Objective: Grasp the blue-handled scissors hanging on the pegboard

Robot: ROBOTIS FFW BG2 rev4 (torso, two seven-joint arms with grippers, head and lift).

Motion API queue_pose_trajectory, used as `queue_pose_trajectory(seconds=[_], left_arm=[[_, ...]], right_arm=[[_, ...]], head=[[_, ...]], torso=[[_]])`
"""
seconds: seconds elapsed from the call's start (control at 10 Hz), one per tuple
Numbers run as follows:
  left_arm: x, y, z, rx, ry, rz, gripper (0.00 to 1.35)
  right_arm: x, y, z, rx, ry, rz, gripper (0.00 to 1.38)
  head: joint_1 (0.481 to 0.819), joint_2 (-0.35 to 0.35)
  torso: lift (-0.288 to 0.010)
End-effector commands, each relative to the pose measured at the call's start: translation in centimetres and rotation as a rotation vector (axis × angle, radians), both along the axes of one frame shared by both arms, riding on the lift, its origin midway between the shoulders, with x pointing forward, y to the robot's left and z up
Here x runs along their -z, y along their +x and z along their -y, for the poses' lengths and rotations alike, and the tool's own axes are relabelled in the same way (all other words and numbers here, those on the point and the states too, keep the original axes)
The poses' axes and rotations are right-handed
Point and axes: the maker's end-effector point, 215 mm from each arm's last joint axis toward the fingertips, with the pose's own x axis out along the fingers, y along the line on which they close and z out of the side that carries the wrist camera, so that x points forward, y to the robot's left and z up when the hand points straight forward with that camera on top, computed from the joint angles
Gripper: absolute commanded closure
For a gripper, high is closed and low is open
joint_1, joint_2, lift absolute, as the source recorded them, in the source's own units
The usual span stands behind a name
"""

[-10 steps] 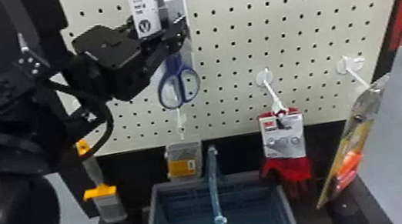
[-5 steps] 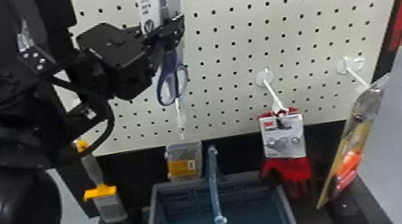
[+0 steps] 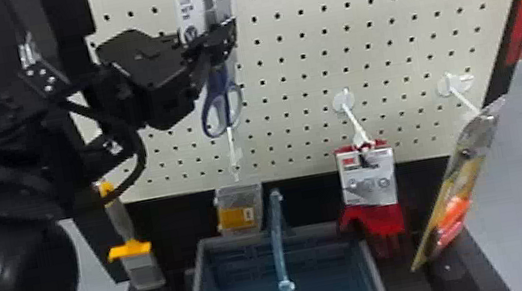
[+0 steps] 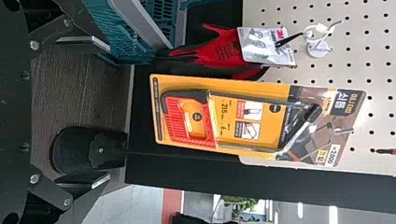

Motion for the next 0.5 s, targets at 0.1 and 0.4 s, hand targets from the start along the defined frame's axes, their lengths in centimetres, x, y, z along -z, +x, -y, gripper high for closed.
queue_pose_trajectory(seconds=[0.1, 0.4], left_arm=[[0.06, 0.07, -0.04, -0.002, 0.001, 0.0, 1.08], [0.03, 0.11, -0.21, -0.001, -0.008, 0.007, 1.08]], right_arm=[[0.0, 0.0, 0.0, 0.0, -0.001, 0.0, 0.32], [-0.07, 0.09, 0.0, 0.0, -0.001, 0.002, 0.32]], head=[[0.549, 0.0], [0.549, 0.0]], torso=[[-0.1], [-0.1]])
